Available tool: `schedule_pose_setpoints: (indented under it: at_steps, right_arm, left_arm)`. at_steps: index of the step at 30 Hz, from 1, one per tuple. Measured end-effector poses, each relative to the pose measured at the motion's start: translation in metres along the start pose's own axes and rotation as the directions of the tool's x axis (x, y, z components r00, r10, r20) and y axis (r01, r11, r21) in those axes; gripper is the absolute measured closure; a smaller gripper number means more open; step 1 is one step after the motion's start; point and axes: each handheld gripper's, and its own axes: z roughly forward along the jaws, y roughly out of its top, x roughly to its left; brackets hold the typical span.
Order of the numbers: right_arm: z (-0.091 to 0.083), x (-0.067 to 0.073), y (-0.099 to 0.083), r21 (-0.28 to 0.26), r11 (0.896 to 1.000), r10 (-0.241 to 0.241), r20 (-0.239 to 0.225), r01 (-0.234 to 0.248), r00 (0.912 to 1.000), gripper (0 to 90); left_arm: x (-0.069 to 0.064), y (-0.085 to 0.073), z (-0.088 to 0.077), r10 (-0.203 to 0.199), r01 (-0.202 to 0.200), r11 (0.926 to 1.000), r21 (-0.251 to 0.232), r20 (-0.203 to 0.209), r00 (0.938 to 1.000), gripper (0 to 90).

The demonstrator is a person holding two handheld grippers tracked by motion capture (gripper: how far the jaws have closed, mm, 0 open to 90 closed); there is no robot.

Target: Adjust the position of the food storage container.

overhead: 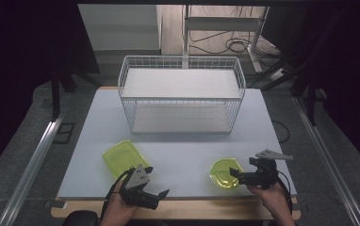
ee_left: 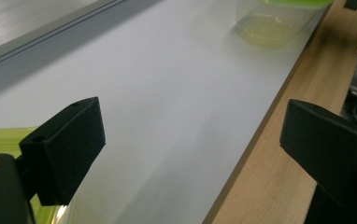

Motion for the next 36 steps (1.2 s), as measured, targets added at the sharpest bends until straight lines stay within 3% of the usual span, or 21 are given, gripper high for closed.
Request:
schedule_pose_setpoints:
  at_steps: [4, 15, 17, 21, 23, 25, 26, 28, 31, 32, 36]
  right_arm:
    - [-0.001, 0.001, 0.001, 0.008, 1.0, -0.003, 0.038, 0.003, 0.9993, 5.3]
    - [-0.001, 0.0, 0.001, 0.023, 1.0, -0.009, 0.06, 0.008, 0.9981, 10.9]
    - [-0.001, 0.0, 0.001, 0.023, 1.0, -0.006, 0.061, 0.005, 0.9981, 11.0]
    - [-0.001, 0.001, 0.001, 0.02, 1.0, -0.012, 0.066, 0.011, 0.9977, 12.0]
    - [0.0, 0.001, 0.001, 0.021, 1.0, -0.011, 0.064, 0.01, 0.9979, 12.3]
    - [0.0, 0.001, 0.001, 0.021, 1.0, -0.012, 0.063, 0.011, 0.998, 12.6]
    - [-0.001, 0.001, 0.001, 0.02, 1.0, -0.012, 0.062, 0.011, 0.998, 12.7]
    - [-0.001, 0.0, 0.001, 0.015, 1.0, -0.013, 0.06, 0.012, 0.9981, 13.0]
    - [-0.001, 0.0, 0.001, 0.016, 1.0, -0.012, 0.059, 0.011, 0.9982, 13.4]
    - [0.0, 0.001, 0.001, 0.019, 1.0, -0.012, 0.058, 0.011, 0.9983, 13.5]
    - [0.0, 0.002, 0.001, 0.018, 1.0, -0.018, 0.058, 0.017, 0.9981, 14.3]
  left_arm:
    - [0.001, -0.001, 0.001, 0.009, -0.009, 0.9999, 0.008, -0.009, 0.9999, 6.3]
    - [-0.001, 0.001, -0.002, -0.01, 0.01, 0.9999, 0.014, 0.001, 1.0, 4.7]
    - [-0.001, 0.003, -0.005, -0.006, 0.007, 0.9998, 0.019, -0.014, 0.9999, 8.0]
    - [-0.003, 0.005, -0.014, 0.011, -0.01, 0.9989, 0.047, -0.03, 0.9995, 39.4]
    - [0.0, 0.005, -0.019, 0.017, -0.017, 0.9982, 0.057, -0.01, 0.9998, 50.2]
    - [0.003, 0.004, -0.021, 0.016, -0.014, 0.9973, 0.072, -0.029, 0.9995, 64.7]
    - [0.006, 0.004, -0.023, 0.017, -0.013, 0.996, 0.088, -0.039, 0.9991, 64.7]
    - [0.014, 0.001, -0.024, -0.004, 0.01, 0.9939, 0.11, -0.052, 0.9987, 81.6]
    - [0.018, 0.0, -0.023, -0.026, 0.034, 0.992, 0.122, -0.064, 0.9976, 88.5]
    - [0.022, 0.0, -0.02, -0.035, 0.047, 0.9887, 0.142, -0.085, 0.9957, 89.6]
    - [0.026, 0.001, -0.012, -0.037, 0.054, 0.9847, 0.166, -0.109, 0.9933, 90.0]
